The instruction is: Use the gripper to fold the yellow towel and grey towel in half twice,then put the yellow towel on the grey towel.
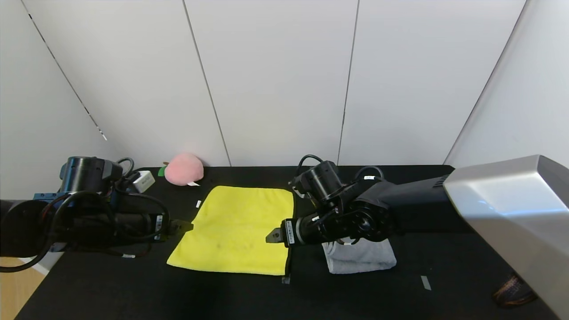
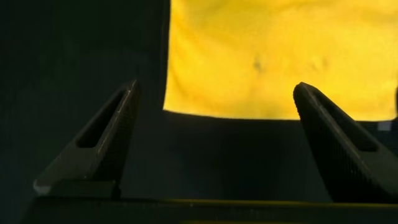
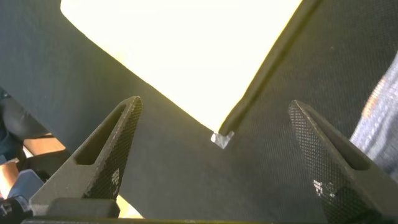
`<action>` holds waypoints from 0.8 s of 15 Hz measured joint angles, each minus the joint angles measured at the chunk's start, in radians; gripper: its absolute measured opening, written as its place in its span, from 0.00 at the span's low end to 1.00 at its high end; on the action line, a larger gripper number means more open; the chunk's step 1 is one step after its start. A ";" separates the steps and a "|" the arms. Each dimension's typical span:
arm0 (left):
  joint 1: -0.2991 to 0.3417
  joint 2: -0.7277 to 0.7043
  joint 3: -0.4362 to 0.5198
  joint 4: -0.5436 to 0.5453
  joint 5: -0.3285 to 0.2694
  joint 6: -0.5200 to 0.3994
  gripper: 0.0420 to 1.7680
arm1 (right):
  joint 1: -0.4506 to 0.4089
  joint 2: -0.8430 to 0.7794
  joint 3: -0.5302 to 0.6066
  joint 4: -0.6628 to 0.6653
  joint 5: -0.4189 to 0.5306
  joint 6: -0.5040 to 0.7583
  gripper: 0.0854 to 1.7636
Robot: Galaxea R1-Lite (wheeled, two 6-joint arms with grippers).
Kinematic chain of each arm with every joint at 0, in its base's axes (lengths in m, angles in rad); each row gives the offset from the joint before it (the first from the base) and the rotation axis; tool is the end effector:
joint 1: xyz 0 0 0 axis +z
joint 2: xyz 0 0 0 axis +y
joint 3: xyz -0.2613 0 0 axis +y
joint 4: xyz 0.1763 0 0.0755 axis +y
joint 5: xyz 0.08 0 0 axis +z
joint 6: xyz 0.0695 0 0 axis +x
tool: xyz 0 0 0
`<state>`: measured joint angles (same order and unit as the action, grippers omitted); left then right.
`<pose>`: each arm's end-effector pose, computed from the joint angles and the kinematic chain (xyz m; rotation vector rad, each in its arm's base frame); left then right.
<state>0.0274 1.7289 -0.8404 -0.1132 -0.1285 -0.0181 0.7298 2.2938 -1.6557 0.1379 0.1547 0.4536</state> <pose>0.3174 -0.0002 0.0646 -0.0776 0.7742 -0.0890 0.3399 0.3184 0.0474 0.1767 0.9359 0.6437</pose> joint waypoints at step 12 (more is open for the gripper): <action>0.040 0.159 0.050 -0.040 -0.001 0.032 0.97 | 0.028 0.029 0.017 0.001 -0.044 0.075 0.96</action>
<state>0.0677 1.8881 -0.7909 -0.1532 -0.1298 0.0136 0.7581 2.3232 -1.6389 0.1389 0.1106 0.5283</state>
